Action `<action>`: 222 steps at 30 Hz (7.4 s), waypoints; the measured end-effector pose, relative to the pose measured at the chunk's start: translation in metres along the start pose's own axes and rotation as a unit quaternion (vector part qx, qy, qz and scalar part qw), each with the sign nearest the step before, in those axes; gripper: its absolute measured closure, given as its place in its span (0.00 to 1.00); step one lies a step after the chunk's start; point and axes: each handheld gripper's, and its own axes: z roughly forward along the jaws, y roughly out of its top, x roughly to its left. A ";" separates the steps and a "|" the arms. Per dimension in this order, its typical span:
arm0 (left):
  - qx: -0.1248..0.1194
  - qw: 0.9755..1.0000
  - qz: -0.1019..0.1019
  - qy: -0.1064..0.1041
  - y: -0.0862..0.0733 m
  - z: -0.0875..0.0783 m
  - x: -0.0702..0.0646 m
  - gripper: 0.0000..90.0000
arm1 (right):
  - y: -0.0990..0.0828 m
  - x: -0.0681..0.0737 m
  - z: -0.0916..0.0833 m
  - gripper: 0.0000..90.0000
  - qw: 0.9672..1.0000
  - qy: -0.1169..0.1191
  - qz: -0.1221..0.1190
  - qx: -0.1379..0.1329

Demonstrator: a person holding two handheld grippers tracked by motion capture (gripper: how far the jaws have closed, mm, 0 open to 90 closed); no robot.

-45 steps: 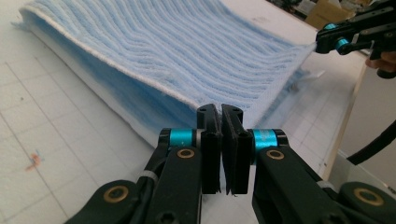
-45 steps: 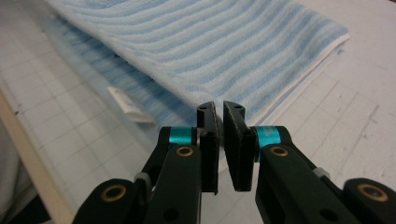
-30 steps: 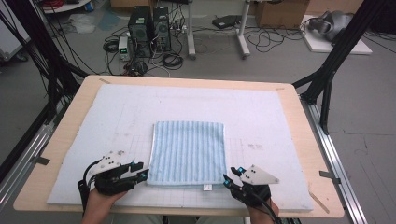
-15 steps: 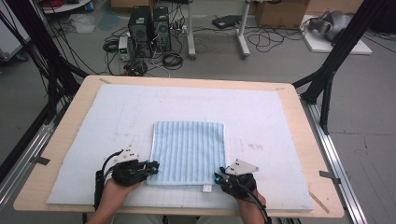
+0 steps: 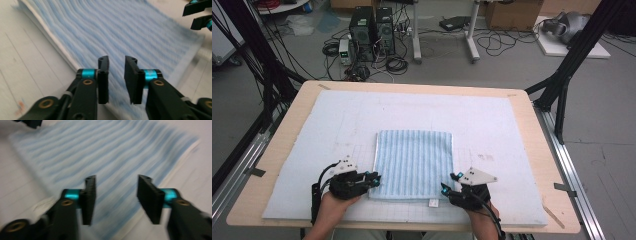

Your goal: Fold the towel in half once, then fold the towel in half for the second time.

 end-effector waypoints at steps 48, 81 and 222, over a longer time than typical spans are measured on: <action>-0.054 0.998 -0.014 0.041 0.076 0.063 0.061 0.40 | 0.055 -0.100 0.039 0.40 0.998 -0.044 0.051 0.000; -0.121 0.992 -0.031 0.022 0.071 0.020 0.067 0.15 | 0.052 -0.098 0.023 0.13 0.998 -0.042 0.044 -0.003; -0.049 0.998 0.028 -0.038 0.008 -0.007 0.008 0.94 | 0.017 -0.031 0.004 0.93 0.999 0.016 0.010 -0.044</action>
